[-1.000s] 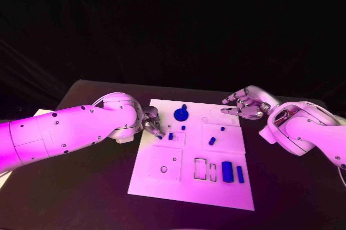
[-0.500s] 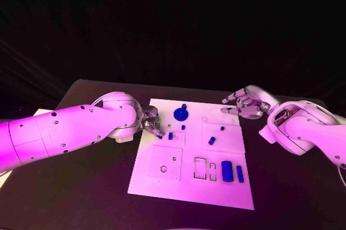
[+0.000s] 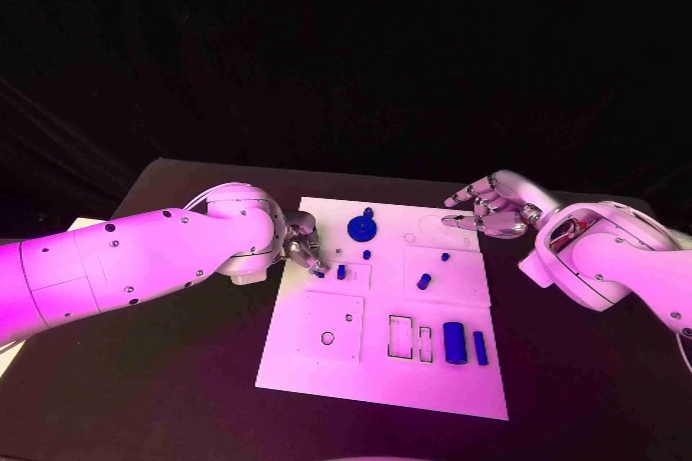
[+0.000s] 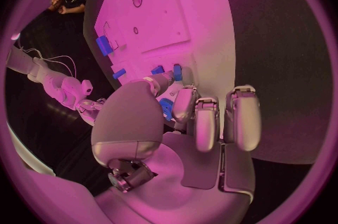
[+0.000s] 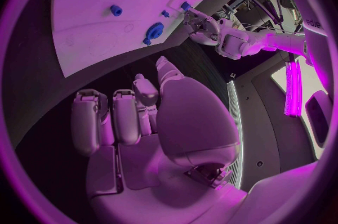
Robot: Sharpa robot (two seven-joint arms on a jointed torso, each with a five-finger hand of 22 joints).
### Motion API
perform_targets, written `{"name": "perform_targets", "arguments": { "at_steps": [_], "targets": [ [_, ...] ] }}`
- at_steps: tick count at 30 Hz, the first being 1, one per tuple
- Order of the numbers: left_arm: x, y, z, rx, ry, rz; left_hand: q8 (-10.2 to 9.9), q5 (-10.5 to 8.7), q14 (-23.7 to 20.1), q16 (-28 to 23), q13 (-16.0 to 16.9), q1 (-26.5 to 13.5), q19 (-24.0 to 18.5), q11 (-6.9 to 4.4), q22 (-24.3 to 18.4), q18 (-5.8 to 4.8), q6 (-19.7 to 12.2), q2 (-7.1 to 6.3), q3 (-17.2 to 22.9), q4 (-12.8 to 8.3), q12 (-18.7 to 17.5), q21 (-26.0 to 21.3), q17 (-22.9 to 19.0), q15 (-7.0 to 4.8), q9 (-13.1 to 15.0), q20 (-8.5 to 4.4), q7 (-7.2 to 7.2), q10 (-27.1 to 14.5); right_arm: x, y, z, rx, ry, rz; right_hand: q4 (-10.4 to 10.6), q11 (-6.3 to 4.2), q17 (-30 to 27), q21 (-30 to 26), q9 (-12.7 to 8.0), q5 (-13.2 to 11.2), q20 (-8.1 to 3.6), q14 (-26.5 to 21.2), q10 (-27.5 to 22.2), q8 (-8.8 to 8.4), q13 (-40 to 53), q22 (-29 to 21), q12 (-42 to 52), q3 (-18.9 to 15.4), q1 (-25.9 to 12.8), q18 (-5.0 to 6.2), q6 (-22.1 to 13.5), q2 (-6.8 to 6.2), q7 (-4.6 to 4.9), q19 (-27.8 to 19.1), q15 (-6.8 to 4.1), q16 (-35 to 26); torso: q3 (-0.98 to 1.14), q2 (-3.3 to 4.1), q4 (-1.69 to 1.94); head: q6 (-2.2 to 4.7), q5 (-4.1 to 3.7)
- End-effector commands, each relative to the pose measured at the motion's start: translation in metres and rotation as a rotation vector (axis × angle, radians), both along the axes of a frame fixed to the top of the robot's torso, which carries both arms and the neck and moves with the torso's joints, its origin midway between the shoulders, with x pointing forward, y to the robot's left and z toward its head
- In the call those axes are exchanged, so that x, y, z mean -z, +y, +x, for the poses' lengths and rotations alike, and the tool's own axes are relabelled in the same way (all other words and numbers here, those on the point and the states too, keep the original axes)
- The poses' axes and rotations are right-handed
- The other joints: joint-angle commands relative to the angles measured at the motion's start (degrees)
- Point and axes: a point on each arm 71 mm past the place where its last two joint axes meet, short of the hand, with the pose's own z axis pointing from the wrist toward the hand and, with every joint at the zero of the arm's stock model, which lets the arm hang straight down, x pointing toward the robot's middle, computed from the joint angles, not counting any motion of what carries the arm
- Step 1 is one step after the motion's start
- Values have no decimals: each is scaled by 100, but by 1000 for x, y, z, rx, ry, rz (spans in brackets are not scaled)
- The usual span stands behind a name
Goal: Assemble the parts on the task board
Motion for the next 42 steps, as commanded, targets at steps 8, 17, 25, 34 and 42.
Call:
{"name": "perform_targets", "arguments": {
  "at_steps": [8,17,25,34,42],
  "targets": [
    [8,1,-1,-27,43,55,1,1,613,18,33,-350,377,-31,912,-75,206,-3,100,-152,33,75,1510,-57,-56,-44,-49,57,0,0,-1,-9,2,-8,-8,-29,-17,-30,10,21,-5,263,13,14,-9,-6,-19,-44,16,45,43,74,-13,-24,-29,-35,1,1,-4,0,-12],
    [8,0,0,-38,36,58,12,4,613,18,73,-503,392,-44,955,-85,272,20,-40,-63,66,108,1510,-65,-81,-53,-67,89,0,-1,-2,-7,2,-7,-8,-29,-17,-30,10,21,-5,263,13,14,-9,-6,-19,-44,16,45,43,74,-13,-24,-29,-35,2,1,1,1,-22],
    [8,-2,0,-35,39,63,25,4,613,18,122,-654,408,-57,999,-95,348,37,-183,26,108,142,1510,-71,-105,-57,-84,130,0,-1,-2,-6,0,-7,-8,-29,-17,-30,10,21,-5,263,13,14,-9,-6,-19,-44,16,45,43,74,-13,-24,-29,-35,-4,0,2,-7,-28],
    [8,-2,1,-41,37,67,30,-3,613,18,161,-813,420,-62,1036,-104,408,46,-424,131,136,171,1510,-75,-132,-62,-91,162,-1,-1,-3,-6,0,-6,-9,-30,-26,-38,11,24,-6,261,6,13,-19,-22,-32,-49,20,48,43,76,-13,-33,-29,-43,-2,-1,2,-4,-32],
    [9,-1,2,-47,37,74,41,-5,613,18,208,-894,438,-69,1086,-116,454,61,-584,196,174,212,1510,-79,-145,-63,-100,195,-1,-2,-3,-4,0,-7,-9,-30,-29,-37,11,25,-6,261,5,12,-21,-20,-33,-50,21,47,43,76,-13,-32,-29,-46,-4,1,4,-10,-33]
  ]
}}
